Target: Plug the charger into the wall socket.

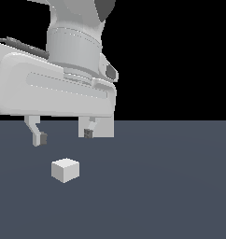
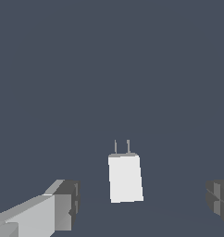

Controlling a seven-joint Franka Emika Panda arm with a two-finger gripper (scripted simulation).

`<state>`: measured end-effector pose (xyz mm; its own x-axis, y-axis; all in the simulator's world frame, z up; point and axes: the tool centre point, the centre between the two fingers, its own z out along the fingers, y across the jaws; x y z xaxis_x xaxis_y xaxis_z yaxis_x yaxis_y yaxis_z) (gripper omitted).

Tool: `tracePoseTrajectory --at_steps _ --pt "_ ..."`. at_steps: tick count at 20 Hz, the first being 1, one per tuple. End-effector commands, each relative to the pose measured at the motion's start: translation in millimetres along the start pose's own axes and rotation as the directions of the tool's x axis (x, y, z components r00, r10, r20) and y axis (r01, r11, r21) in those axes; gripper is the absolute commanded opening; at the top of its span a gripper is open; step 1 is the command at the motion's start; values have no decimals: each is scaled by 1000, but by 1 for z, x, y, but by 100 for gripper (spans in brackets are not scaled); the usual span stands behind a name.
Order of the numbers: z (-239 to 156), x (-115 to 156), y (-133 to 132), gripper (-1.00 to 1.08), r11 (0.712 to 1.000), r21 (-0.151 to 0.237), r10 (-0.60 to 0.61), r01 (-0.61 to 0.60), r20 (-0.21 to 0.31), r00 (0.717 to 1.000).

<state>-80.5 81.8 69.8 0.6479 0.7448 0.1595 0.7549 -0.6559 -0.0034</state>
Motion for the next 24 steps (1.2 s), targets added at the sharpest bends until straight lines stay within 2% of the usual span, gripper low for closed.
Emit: tracePoseTrajectory --at_steps 1,13,24 --pt "3 -2 -4 100 1000 3 -30 30 -6 1000" --pt "11 -5 -7 100 998 6 -58 58 -9 998" --pt "53 -13 -8 100 998 6 -61 61 -9 998"
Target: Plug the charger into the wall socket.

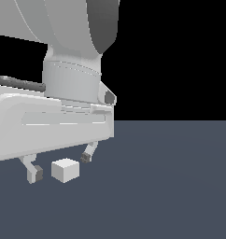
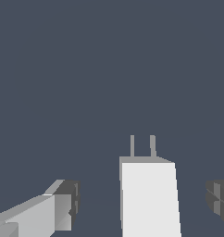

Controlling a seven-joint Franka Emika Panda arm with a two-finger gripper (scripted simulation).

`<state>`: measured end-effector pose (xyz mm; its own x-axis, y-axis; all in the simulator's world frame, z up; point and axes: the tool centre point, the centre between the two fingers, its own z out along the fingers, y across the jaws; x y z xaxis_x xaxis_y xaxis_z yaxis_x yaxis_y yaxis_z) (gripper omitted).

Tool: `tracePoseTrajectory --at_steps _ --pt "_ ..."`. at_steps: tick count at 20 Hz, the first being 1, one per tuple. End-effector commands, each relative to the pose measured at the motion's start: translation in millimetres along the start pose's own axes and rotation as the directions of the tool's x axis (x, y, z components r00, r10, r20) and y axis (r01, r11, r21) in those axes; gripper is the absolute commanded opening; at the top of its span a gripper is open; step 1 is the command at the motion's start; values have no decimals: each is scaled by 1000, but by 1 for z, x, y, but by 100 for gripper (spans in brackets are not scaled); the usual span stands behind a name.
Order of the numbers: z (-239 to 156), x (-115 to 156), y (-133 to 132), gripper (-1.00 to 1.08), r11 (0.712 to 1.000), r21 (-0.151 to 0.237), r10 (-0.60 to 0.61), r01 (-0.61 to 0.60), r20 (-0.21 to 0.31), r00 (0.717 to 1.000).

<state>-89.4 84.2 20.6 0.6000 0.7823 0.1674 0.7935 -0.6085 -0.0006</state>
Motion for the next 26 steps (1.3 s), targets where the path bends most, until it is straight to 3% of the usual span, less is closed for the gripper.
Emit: tracePoseTrajectory --at_steps 1,4,5,18,26 --pt "6 -1 0 100 1000 -1 -1 1 -1 1000" --pt "9 -1 0 100 1000 -1 -1 1 -1 1000" --pt "9 -1 0 -100 1000 -1 -1 1 -1 1000" --pt "8 -1 1 -100 1000 -3 6 -6 -1 1000" --pt "1 4 5 -100 995 -17 94 -94 -3 996"
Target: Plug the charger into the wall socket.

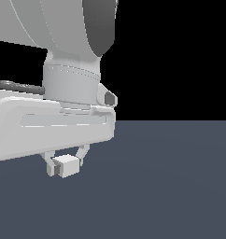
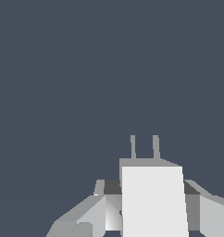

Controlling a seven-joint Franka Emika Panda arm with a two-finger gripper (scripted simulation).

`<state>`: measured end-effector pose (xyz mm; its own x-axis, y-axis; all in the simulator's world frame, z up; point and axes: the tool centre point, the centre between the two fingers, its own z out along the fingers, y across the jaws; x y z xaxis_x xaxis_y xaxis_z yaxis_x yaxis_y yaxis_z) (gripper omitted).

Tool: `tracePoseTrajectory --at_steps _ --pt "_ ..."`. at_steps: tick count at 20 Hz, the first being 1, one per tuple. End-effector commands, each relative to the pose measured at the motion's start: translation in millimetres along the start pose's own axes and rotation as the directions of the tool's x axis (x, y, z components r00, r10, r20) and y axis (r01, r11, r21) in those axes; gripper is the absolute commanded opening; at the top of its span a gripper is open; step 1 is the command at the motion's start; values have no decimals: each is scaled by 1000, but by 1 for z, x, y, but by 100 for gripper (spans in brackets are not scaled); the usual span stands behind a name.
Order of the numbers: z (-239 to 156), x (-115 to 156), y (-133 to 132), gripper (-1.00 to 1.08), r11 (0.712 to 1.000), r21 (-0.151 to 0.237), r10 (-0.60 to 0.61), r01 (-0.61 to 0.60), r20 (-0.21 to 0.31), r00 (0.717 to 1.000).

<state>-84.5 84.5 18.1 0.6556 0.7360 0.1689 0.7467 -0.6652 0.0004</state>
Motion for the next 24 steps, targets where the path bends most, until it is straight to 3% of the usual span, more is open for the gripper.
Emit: tracePoseTrajectory --at_steps 1,7,12,18,24 --pt "-3 3 2 -100 999 -7 39 -39 -1 999" --pt "-14 10 8 -100 984 -29 174 -175 -6 985" --pt "-26 17 16 -100 949 -52 310 -310 -13 951" --pt "-39 24 26 -100 885 -76 459 -460 -25 888" --pt "-52 28 35 -100 800 -99 591 -592 -39 806"
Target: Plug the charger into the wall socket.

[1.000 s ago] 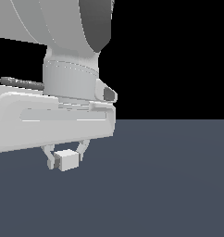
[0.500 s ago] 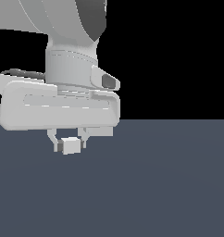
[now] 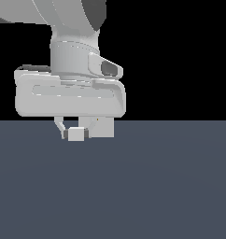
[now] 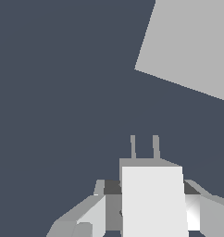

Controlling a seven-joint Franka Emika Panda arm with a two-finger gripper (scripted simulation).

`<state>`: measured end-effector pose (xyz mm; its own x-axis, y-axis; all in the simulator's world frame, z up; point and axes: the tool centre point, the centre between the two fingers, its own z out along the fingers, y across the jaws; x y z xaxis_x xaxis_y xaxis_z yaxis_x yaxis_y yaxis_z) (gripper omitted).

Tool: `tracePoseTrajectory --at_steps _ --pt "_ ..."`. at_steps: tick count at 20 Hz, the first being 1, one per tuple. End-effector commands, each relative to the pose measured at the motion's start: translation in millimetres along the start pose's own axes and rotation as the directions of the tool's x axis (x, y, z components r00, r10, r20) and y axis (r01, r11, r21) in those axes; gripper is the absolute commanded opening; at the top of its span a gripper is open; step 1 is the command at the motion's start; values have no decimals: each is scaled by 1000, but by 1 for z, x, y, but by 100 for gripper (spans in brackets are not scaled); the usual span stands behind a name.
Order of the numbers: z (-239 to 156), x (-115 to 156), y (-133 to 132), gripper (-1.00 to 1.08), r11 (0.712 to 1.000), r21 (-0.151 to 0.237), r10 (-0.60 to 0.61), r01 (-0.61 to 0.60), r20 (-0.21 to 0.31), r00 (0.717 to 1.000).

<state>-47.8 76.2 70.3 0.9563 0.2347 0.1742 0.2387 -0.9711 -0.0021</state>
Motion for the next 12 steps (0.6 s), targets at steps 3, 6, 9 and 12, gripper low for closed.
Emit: tracePoseTrajectory --at_steps 3,6,9,12 --pt "-9 6 6 -100 993 -20 117 -117 -1 993" --pt "-14 10 10 -100 982 -33 185 -185 -3 983" --pt "-19 12 13 -100 970 -43 241 -241 -4 970" --pt "-22 14 16 -100 957 -51 286 -286 -5 958"
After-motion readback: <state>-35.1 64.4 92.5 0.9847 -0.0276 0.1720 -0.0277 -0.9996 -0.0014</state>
